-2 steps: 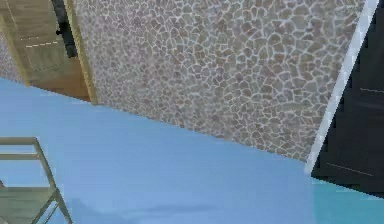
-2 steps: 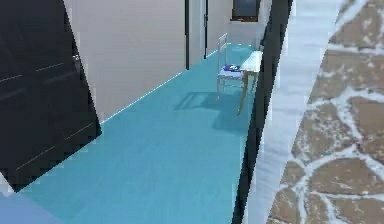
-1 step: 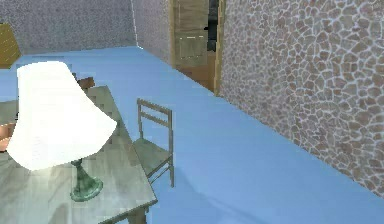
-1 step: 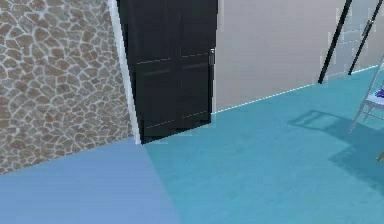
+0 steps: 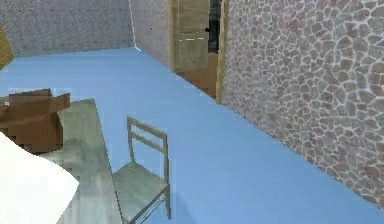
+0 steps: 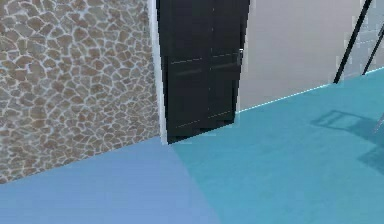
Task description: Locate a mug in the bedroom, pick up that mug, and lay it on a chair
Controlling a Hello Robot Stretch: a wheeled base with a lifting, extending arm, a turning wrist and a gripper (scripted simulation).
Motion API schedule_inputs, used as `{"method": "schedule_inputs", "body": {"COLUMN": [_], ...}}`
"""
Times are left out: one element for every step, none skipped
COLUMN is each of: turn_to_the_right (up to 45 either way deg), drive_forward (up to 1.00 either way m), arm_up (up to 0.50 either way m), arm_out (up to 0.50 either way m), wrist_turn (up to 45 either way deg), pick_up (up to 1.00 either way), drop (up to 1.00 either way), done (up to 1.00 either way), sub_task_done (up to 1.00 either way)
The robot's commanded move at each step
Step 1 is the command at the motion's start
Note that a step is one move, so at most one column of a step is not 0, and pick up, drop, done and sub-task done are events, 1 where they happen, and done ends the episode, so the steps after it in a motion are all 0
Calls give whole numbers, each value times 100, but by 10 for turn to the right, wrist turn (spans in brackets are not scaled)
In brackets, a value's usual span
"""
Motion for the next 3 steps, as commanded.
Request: {"method": "schedule_inputs", "body": {"turn_to_the_right": [-450, -450, -450], "drive_forward": [0, 0, 0], "arm_up": [0, 0, 0], "arm_out": [0, 0, 0], "wrist_turn": [0, 0, 0], "pick_up": [0, 0, 0], "drop": [0, 0, 0], "done": [0, 0, 0], "sub_task_done": [0, 0, 0]}}
